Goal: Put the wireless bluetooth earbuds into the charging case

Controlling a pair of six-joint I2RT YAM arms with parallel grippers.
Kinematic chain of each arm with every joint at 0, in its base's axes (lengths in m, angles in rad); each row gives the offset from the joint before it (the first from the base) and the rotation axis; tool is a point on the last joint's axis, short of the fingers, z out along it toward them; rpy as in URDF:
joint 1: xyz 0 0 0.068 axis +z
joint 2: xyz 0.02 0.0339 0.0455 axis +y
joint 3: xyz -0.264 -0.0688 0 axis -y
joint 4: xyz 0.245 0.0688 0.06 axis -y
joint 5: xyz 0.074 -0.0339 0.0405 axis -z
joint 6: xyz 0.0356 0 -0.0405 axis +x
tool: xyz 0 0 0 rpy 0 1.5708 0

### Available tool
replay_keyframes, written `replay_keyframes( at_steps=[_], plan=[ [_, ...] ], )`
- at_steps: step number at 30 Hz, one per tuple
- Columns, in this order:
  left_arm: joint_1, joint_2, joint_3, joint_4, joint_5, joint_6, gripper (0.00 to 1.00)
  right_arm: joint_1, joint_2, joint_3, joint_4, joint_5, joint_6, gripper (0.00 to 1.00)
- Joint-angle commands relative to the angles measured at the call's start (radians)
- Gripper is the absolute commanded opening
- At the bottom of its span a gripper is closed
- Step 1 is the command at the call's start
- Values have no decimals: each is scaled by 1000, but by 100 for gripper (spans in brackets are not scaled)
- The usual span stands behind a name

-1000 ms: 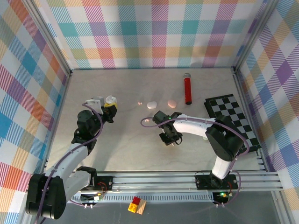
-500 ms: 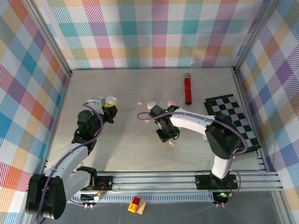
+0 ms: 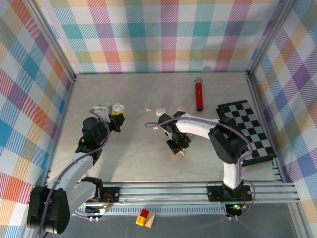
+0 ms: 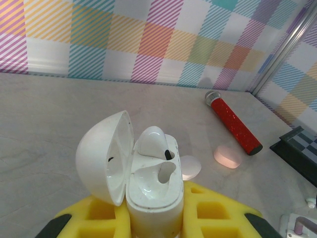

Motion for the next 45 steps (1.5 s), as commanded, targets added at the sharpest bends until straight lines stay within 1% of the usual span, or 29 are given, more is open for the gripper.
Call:
replay_keyframes(
  at_steps=[1,12,21,26,33,36,39,42,45],
  plan=[
    [-6,-13,21,8,6,15,11,-8,24,25,-38,1,-6,33],
    [-6,-12,25,1,12,17,11,-20,50,31,-28,3,-3,27],
    [-6,-12,27,1,15,16,11,-20,55,17,-30,12,-9,24],
    [-6,-13,28,0,15,19,11,-20,30,12,-22,19,-8,19],
    [-12,-2,20,28,37,36,11,-27,-43,-2,34,37,0,17],
    [-33,4,24,37,44,56,11,-35,-101,-22,89,47,10,17],
    [-73,17,21,58,44,85,11,-39,-183,-65,191,48,-4,17],
    [-137,23,7,104,7,154,11,-40,-262,-99,282,61,-7,17],
    [-212,42,16,110,-22,237,11,-42,-348,-132,379,70,-17,17]
  ],
)
